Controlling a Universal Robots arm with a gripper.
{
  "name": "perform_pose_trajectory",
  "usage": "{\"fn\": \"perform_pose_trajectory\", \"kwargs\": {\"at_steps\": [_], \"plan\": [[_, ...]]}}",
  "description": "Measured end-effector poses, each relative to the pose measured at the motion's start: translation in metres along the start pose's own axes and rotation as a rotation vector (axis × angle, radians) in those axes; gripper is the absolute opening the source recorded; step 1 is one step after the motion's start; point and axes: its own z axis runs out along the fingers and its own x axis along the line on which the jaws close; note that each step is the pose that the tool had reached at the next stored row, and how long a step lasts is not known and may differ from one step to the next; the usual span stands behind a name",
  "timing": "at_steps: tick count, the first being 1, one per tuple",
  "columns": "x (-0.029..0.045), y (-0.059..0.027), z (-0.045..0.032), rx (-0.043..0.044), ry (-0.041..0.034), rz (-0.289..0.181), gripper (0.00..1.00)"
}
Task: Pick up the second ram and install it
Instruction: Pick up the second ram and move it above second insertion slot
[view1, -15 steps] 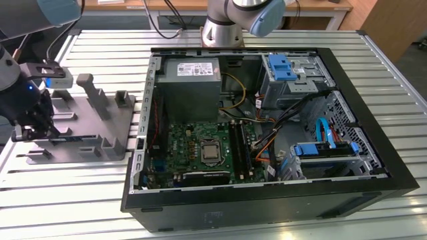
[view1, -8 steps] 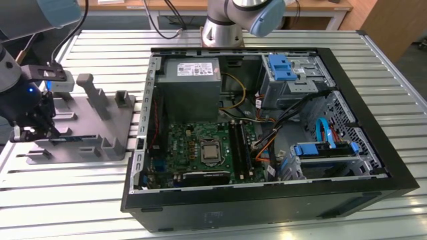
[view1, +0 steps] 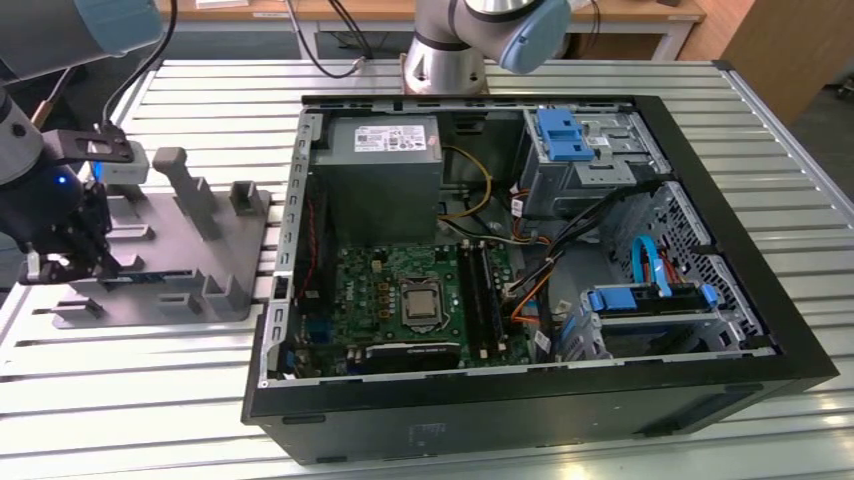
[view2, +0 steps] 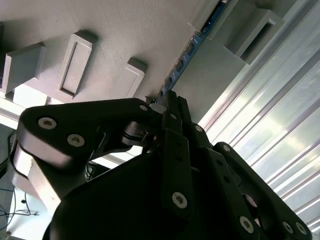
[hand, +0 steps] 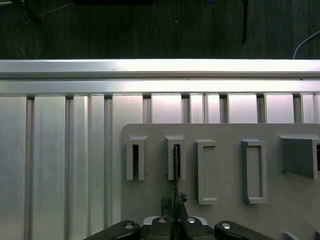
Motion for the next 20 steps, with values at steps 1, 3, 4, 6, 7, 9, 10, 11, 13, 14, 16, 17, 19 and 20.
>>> {"fn": "perform_pose_trajectory", "kwargs": {"at_steps": [1, 3, 4, 6, 7, 9, 10, 11, 13, 14, 16, 17, 19, 20], "plan": [[0.0, 0.0, 0.0, 0.0, 0.0, 0.0, 0.17], [0.0, 0.0, 0.0, 0.0, 0.0, 0.0, 0.23], [0.0, -0.0001, 0.0, 0.0, 0.0, 0.0, 0.29], [0.0, -0.0001, 0.0, -0.0001, 0.0002, 0.0, 0.29], [0.0, -0.0009, 0.0002, -0.0001, 0.0003, -0.001, 0.29], [0.0, -0.002, 0.0017, -0.0008, 0.0008, -0.02, 0.29], [0.0, -0.0021, 0.0026, -0.0013, 0.0013, -0.035, 0.29], [0.0, -0.0023, 0.0035, -0.0019, 0.0019, -0.051, 0.29], [0.0002, -0.003, 0.0054, -0.0029, 0.0029, -0.079, 0.29], [0.0002, -0.0041, 0.0061, -0.0033, 0.0032, -0.085, 0.29], [-0.0007, -0.0073, 0.0076, -0.0034, 0.0033, -0.089, 0.29], [-0.0015, -0.0094, 0.0083, -0.0033, 0.0031, -0.09, 0.29], [-0.003, -0.0137, 0.0097, -0.0035, 0.0029, -0.09, 0.29], [-0.0036, -0.0156, 0.0105, -0.0037, 0.0029, -0.091, 0.29]]}}
